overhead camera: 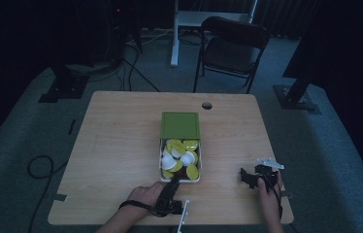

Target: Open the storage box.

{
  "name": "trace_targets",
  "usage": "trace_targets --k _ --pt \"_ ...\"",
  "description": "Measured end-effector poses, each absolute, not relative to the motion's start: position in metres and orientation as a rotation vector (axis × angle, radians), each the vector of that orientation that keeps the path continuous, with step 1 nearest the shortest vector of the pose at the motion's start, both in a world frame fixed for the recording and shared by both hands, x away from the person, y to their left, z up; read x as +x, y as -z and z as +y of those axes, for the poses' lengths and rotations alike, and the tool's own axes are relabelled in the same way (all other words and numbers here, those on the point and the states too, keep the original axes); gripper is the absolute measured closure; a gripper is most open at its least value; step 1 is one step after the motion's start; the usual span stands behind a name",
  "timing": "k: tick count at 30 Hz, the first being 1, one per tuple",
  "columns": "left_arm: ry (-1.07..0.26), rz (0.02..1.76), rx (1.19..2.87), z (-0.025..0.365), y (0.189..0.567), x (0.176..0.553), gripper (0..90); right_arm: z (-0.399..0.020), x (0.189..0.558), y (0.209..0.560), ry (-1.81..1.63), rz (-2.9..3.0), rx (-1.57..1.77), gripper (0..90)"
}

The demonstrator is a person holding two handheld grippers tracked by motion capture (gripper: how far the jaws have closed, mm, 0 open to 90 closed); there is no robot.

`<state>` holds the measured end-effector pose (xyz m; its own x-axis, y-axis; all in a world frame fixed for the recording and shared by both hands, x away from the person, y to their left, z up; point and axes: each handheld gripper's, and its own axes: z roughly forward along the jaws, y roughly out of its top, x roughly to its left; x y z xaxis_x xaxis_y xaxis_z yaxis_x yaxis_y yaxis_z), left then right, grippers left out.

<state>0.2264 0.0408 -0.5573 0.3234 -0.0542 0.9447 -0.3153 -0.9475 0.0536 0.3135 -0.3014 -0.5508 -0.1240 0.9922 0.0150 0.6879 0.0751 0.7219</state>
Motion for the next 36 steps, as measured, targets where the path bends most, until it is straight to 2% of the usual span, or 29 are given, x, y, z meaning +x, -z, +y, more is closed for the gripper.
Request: trace_targets --k 30,36 --pt "-1.676 -0.374 2.353 0.042 0.557 0.212 71.1 -0.301 0.313 0.551 -0.812 1.867 1.660 11.1" --pt "-1.583 -0.354 2.357 0.045 0.553 0.211 65.7 -0.301 0.313 0.551 -0.812 1.867 1.659 11.1"
